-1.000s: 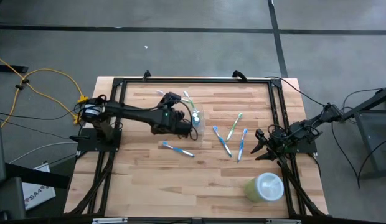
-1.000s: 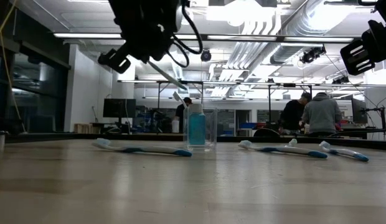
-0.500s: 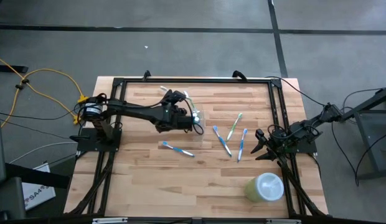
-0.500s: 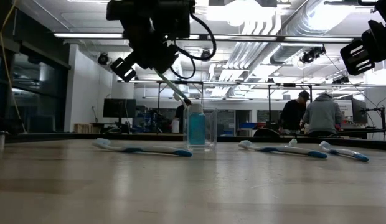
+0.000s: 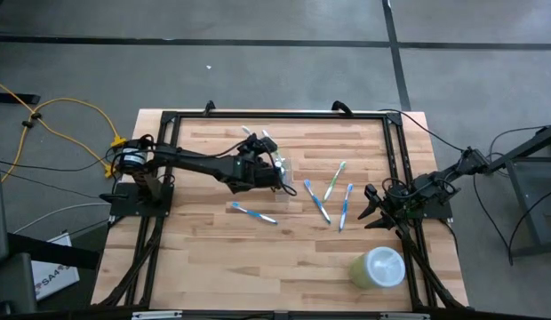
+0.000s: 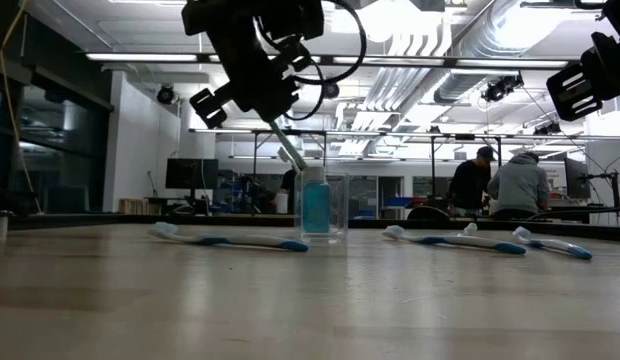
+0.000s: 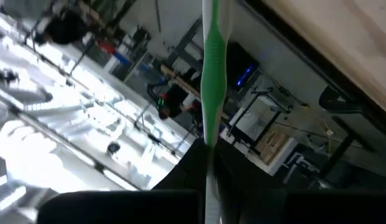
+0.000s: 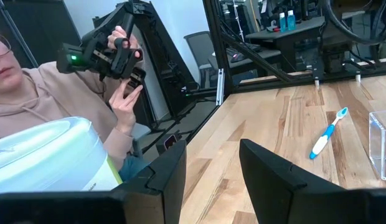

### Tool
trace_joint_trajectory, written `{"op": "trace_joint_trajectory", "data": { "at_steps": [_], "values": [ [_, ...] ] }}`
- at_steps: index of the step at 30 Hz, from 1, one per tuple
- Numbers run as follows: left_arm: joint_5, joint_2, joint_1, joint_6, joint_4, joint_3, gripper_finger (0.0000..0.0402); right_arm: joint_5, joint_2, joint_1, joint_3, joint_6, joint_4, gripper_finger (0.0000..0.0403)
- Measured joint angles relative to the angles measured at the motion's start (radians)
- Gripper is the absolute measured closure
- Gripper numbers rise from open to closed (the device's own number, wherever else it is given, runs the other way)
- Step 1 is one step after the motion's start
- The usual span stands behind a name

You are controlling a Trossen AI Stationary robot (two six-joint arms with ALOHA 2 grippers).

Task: Pick & Place toothbrushing station
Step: Put the bottom green toothbrush into the transparent organizer

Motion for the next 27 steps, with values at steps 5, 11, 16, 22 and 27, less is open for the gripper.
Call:
{"op": "trace_joint_trajectory", "data": {
  "at_steps": [5, 11, 16, 22, 27],
  "values": [
    [0.067, 0.000, 0.007, 0.100, 0.066, 0.000, 0.0399, 0.000, 0.000, 0.000, 0.000, 0.000, 0.000, 0.0261],
    [0.192, 0.000, 0.031, 0.247, 0.113, 0.000, 0.0399, 0.000, 0.000, 0.000, 0.000, 0.000, 0.000, 0.0261],
    [0.283, 0.012, 0.066, 0.349, 0.163, 0.000, 0.0399, 0.000, 0.000, 0.000, 0.000, 0.000, 0.000, 0.0261],
    [0.346, 0.073, 0.101, 0.476, 0.249, 0.000, 0.0399, 0.000, 0.000, 0.000, 0.000, 0.000, 0.000, 0.0261],
    [0.343, 0.103, 0.106, 0.540, 0.317, 0.000, 0.0397, 0.000, 0.000, 0.000, 0.000, 0.000, 0.001, 0.0261]
  ]
}}
